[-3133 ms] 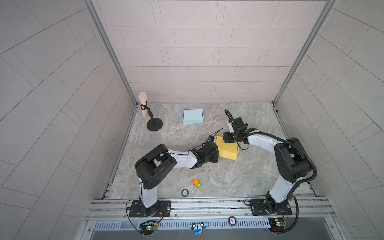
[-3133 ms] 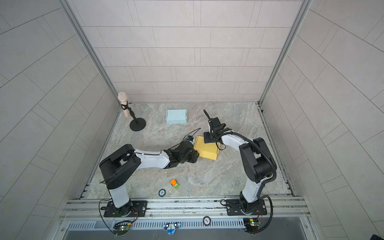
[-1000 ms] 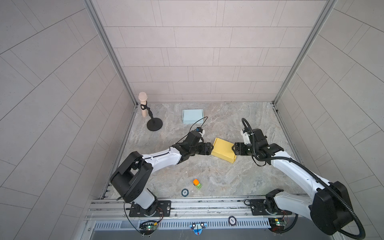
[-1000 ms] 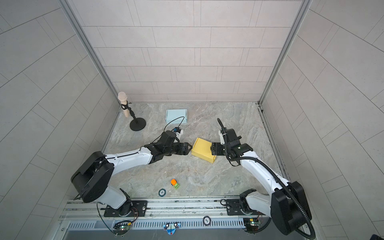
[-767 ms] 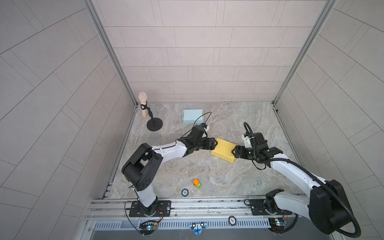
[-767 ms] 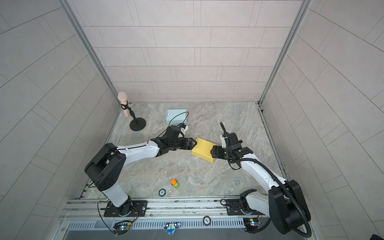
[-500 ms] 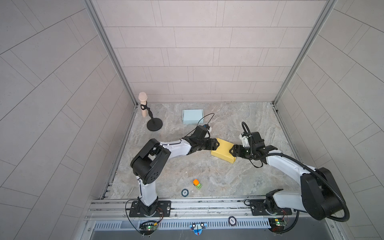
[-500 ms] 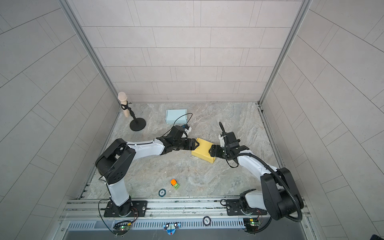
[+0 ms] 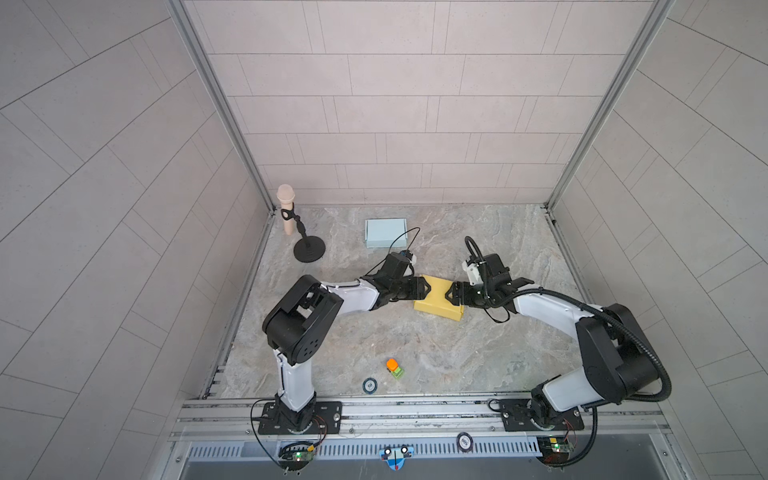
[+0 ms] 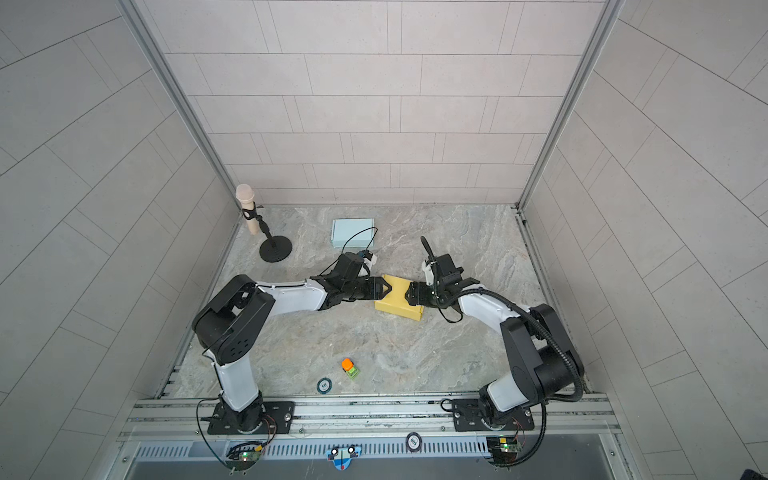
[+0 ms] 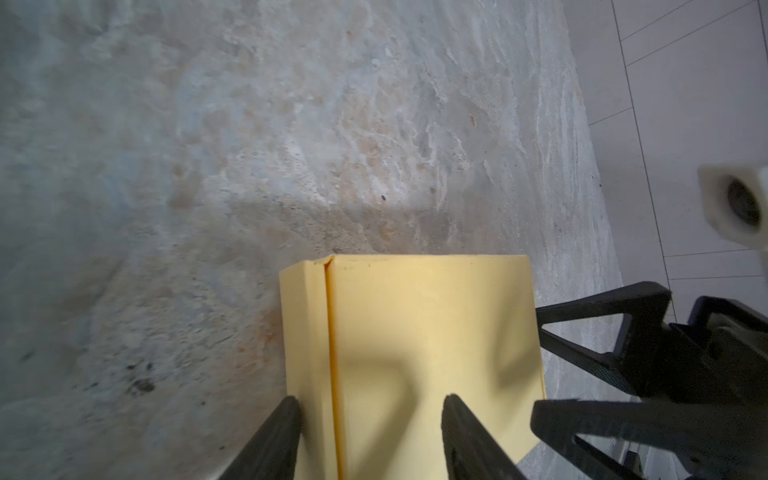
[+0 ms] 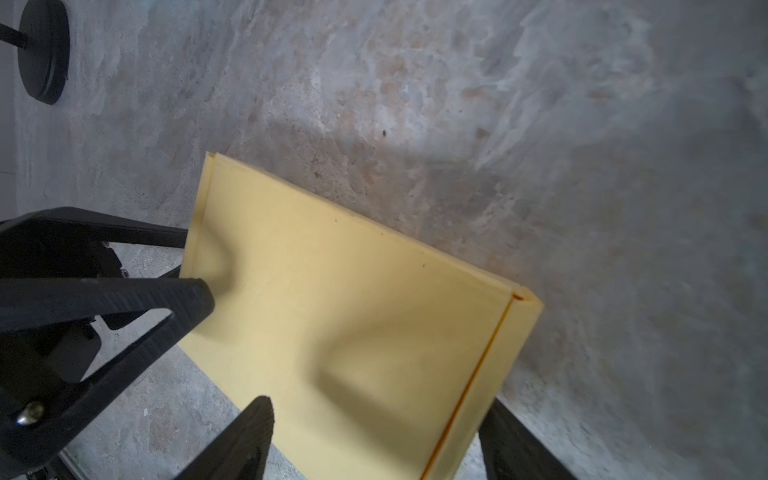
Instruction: Fold the paper box
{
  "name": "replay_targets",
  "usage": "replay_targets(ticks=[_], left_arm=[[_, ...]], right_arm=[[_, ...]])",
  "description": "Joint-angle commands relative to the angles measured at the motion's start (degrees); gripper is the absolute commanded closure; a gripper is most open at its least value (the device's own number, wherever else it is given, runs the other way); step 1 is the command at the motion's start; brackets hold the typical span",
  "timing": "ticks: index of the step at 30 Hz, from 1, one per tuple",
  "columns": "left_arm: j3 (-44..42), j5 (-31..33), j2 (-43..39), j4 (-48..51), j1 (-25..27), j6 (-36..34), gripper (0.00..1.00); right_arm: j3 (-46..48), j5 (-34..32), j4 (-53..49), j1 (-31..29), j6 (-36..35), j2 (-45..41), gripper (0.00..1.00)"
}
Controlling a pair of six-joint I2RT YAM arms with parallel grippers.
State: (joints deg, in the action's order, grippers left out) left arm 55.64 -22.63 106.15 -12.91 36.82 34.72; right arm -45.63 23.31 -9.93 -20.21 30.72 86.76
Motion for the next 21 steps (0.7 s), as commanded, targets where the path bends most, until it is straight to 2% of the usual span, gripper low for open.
replay_targets(ticks=[1,9,14,16,21], left_arm=[[-2.69,-0.53,-3.43,-2.29,-0.63,0.43,0.44],[-11.51,1.93,-10.99,-4.14,-4.29,1.27,0.44],[-15.22,2.46,-14.89,-2.67,-7.64,-0.54,0.44],[-16.2,2.26,-16.02,-1.89,-11.24,-1.29,0.44],[-17.13,2.15,-17.79,-0.07,-14.77,-3.13,0.44]], right_arm=[[-3.49,0.17,2.94,-2.99,0.9,3.11,0.21],[-14.81,-1.07,4.08,-10.35,2.76,13.65,0.22],[-21.59,-0.99,4.24,-14.5,4.27,19.52,0.22],[-23.29,-1.04,4.48,-15.66,4.73,21.25,0.22],[-25.44,-0.96,4.8,-17.46,5.59,23.66,0.23]])
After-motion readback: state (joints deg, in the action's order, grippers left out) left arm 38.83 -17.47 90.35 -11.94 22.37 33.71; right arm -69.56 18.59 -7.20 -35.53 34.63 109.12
